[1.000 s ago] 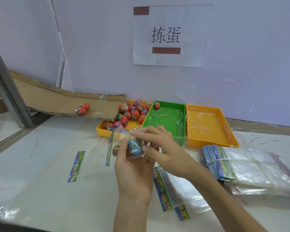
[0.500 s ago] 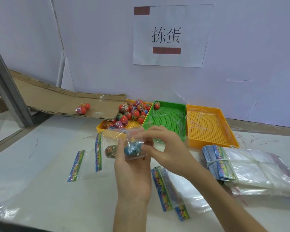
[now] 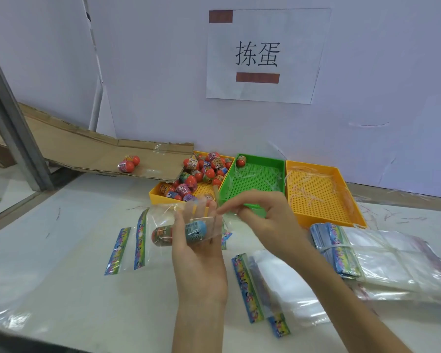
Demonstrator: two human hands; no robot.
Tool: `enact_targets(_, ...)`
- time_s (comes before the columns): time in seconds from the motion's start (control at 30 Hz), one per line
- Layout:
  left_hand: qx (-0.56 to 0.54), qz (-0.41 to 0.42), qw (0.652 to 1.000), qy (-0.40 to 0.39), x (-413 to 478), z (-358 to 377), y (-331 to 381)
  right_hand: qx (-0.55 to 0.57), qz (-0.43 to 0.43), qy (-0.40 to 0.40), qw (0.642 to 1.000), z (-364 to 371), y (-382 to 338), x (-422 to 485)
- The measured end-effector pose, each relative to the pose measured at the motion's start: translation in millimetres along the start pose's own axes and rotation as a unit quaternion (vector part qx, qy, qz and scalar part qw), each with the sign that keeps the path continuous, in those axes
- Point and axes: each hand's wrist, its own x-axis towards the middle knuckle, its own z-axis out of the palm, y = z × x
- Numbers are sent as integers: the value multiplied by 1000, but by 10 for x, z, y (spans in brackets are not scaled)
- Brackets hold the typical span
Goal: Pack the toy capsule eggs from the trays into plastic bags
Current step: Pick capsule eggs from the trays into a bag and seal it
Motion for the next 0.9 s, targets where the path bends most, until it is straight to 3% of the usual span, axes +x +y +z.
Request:
enact_targets(0.1, -22, 11, 999, 28, 20, -16, 20, -36, 51, 60, 996, -76, -1, 131)
enact_targets(0.17, -25, 14, 998, 54, 22, -27, 21, -82, 89, 46, 992, -105, 5, 286)
enact_targets(0.4, -11, 15, 993, 119, 44, -56, 35, -232, 83, -155, 957, 289, 209, 945)
enact_targets(0.53, -5, 16, 996, 91, 45, -71, 20, -321, 93, -298, 894, 512, 325, 1144)
enact_targets(0.63, 15, 11, 998, 56, 63, -118, 16, -346, 94, -349, 866, 625, 372, 1218)
enact_targets(0.73, -4, -4, 998, 57, 87, -145, 16, -344, 86, -340, 871, 664, 434, 1216)
enact_targets(0.9, -23, 13, 998, 61, 74, -136, -24, -275, 59, -215, 935, 600, 527, 1088)
